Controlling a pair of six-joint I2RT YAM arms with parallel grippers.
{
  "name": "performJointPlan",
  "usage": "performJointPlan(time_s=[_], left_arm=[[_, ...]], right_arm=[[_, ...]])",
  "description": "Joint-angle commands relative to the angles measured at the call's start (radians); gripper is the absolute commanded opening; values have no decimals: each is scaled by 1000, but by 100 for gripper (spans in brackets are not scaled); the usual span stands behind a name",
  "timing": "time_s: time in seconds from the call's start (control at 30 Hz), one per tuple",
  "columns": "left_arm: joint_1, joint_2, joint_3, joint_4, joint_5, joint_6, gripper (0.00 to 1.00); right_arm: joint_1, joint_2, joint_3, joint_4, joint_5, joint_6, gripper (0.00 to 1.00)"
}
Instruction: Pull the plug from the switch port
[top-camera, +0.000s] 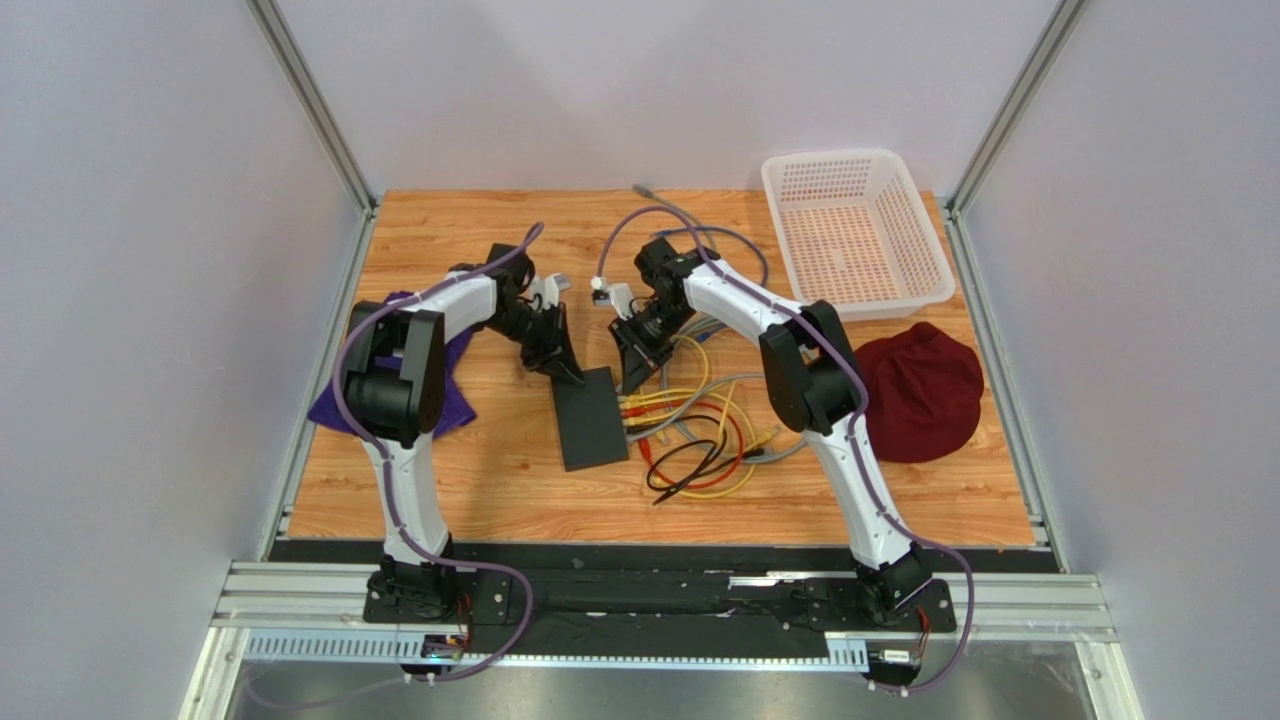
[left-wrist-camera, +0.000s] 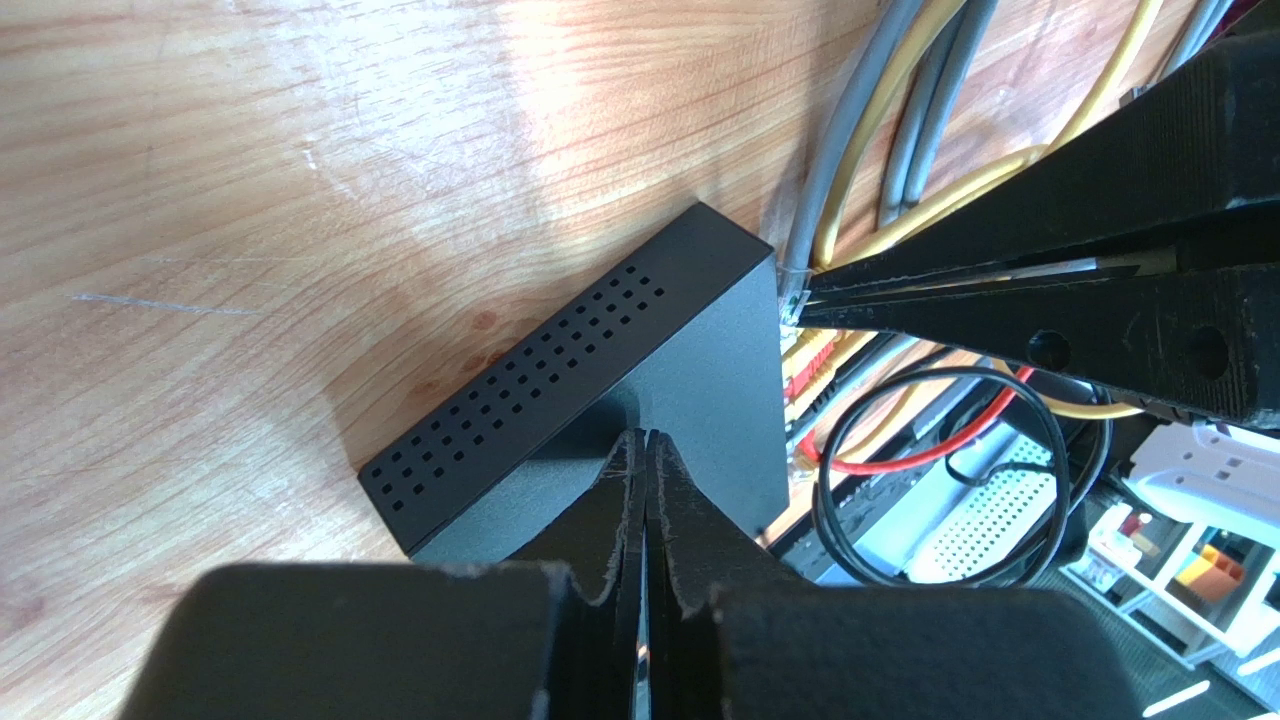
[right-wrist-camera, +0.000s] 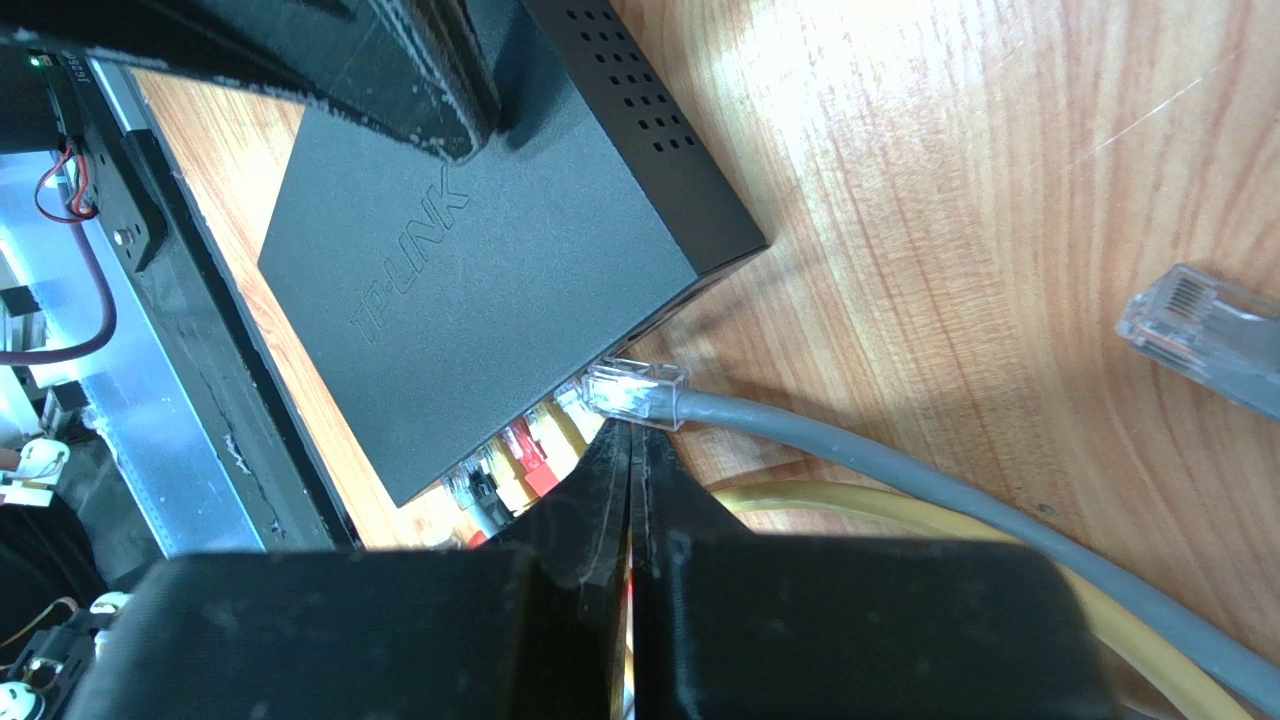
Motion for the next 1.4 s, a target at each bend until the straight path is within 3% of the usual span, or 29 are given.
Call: performJointPlan(time_s=[0.0,0.1,0.27,0.53,0.67,0.87,0.97,1.17,1.37], left_arm=[[-4,-24,14,3,-28,46,0],[-7,-26,8,3,-31,50,0],[-16,-21,11,6,-30,47,0],[-25,-12,22,-1,-30,52,0],[-27,-15,13,3,-31,50,0],[-27,13,17,-33,-125,69,0],[-28,10,16,-20,-96,61,0],[-28,-1,37,-24,-76,58,0],[-28,-9,34,-16,-56,55,0]], right_arm=[[19,43,-14,-3,102,-59,17],[19,41,-17,-16,101,-84,24],[22,23,-46,5,150,-81,27],[51,15,-56,36,320,-91,23],[53,2,-88,57,482,-122,20],[45,12,-70,-47,643,-171,13],[16,-52,-60,-53,574,-156,13],[-35,-202,-66,-61,383,-212,24],[-39,-212,-79,-108,360,-309,26]])
